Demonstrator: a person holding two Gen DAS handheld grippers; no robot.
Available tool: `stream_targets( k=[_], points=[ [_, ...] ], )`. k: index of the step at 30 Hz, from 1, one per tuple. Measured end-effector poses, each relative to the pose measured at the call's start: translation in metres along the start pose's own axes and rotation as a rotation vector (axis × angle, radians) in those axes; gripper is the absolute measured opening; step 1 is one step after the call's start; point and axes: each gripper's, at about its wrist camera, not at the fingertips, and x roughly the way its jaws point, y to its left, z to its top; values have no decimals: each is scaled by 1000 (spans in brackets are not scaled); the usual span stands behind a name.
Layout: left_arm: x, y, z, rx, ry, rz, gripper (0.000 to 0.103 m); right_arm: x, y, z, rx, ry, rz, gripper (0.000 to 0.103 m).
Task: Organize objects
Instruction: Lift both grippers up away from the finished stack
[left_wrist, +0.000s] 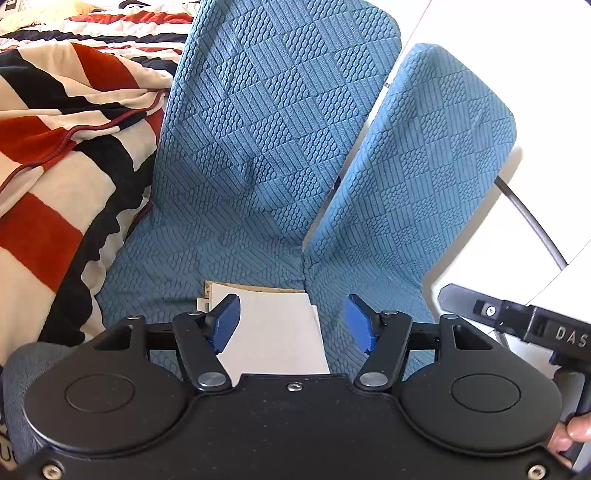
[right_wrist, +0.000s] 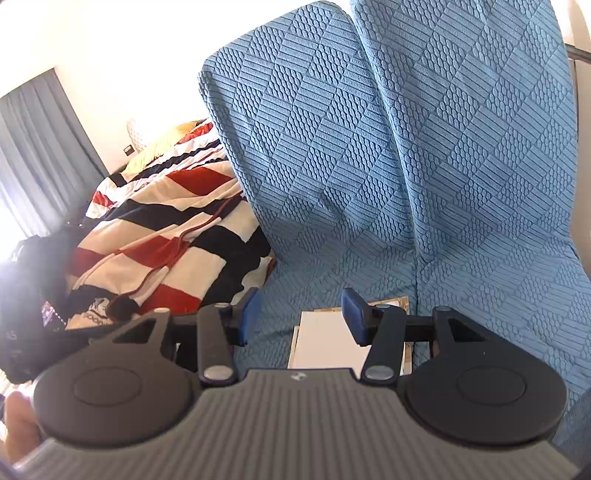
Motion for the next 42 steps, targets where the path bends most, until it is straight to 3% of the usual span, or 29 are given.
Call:
stream_targets(
  k=[12, 24, 38, 40, 41, 42],
  points=[
    [-23, -11, -24, 21, -13, 7, 81, -6, 0, -36, 17, 31, -54, 53],
    [-13, -2, -40, 11, 22, 49, 98, -4, -1, -60, 3, 56, -131, 53],
    [-2, -2, -57, 30, 71, 84, 100, 3, -8, -76, 7, 92, -191, 53],
    [-1, -2, -58, 29, 75, 85, 100, 5, -10, -76, 8, 101, -203, 64],
    [-1, -2, -58, 30, 77, 86, 100, 6, -12, -76, 13, 106, -208, 83],
    [-1, -2, -58, 31, 79, 88, 100, 7, -13, -76, 21, 107, -206, 93]
  ],
)
